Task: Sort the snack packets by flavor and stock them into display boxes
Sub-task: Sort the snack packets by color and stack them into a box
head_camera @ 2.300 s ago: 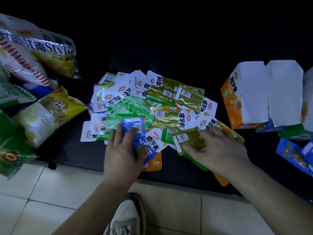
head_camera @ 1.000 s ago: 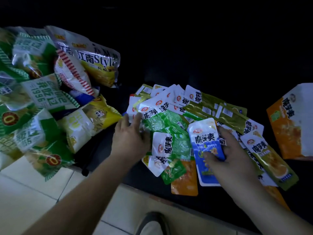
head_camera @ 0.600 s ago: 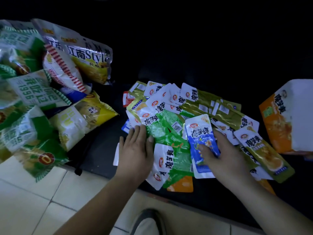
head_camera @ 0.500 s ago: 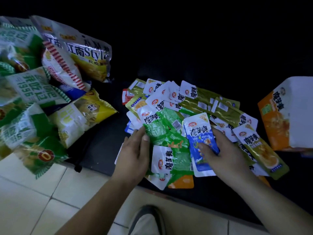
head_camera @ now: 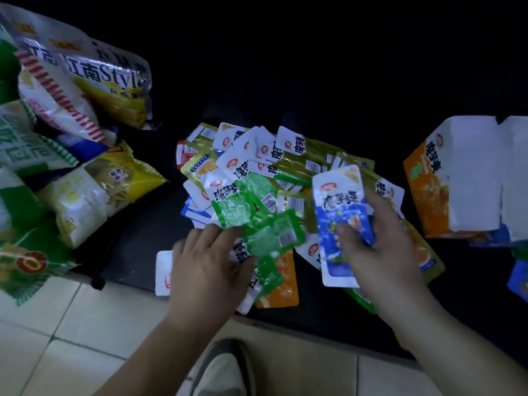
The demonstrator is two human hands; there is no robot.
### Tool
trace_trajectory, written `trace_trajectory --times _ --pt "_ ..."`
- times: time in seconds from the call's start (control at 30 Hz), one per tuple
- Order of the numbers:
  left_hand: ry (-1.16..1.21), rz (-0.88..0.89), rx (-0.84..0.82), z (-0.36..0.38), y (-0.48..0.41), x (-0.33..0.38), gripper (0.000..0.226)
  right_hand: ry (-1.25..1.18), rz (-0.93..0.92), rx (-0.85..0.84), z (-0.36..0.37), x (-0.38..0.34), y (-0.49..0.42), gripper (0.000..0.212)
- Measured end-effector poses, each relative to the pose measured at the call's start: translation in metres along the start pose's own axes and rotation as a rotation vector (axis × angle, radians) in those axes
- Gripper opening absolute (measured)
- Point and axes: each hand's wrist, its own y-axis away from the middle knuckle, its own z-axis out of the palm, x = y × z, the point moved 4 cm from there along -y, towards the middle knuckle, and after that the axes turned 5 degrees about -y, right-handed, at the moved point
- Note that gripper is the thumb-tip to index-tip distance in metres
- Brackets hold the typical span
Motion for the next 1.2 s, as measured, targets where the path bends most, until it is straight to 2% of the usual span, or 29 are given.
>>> trace_trajectory --times 0.07,0.13,0.17,0.33,0.5,0.6,0.8,0.97,1.1,1.2 --pt "0.134 -0.2 0.003 -0.012 -0.001 -0.003 0.04 -0.046 0.025 0.041 -0.011 0.005 0.004 0.063" --pt "0.389 -0.438 -0.062 -0.009 0.0 -0.003 0.034 -0.078 0.038 0.023 -0.018 0.013 0.008 0.064" --pt "0.437 -0.472 -0.098 -0.005 0.003 -0.001 0.03 -0.08 0.044 -0.009 -0.017 0.014 0.011 0.064" --pt "0.164 -0.226 -0.068 0.007 0.018 0.014 0.035 0.043 0.067 -0.171 0.003 0.017 0.025 0.069" --pt "0.145 -0.2 -0.08 0.015 0.042 0.016 0.069 0.232 0.074 -0.224 0.014 0.019 0.031 0.068" --pt "0.111 -0.181 -0.068 0.02 0.046 0.011 0.074 0.288 0.094 -0.225 0.015 0.019 0.031 0.068" --pt "0.229 -0.271 -0.077 0.022 0.033 0.019 0.049 0.324 0.089 -0.22 0.02 0.019 0.024 0.068" --pt "0.28 -0.385 -0.169 0.02 0.021 0.027 0.066 0.189 0.095 -0.221 0.018 0.023 0.02 0.068" --pt "0.36 -0.318 -0.16 0.014 0.013 0.037 0.052 -0.029 0.11 -0.103 0.014 0.02 0.021 0.062" --pt "0.425 -0.246 -0.073 0.006 0.008 0.028 0.03 -0.002 0.023 0.004 0.007 0.012 0.023 0.059"
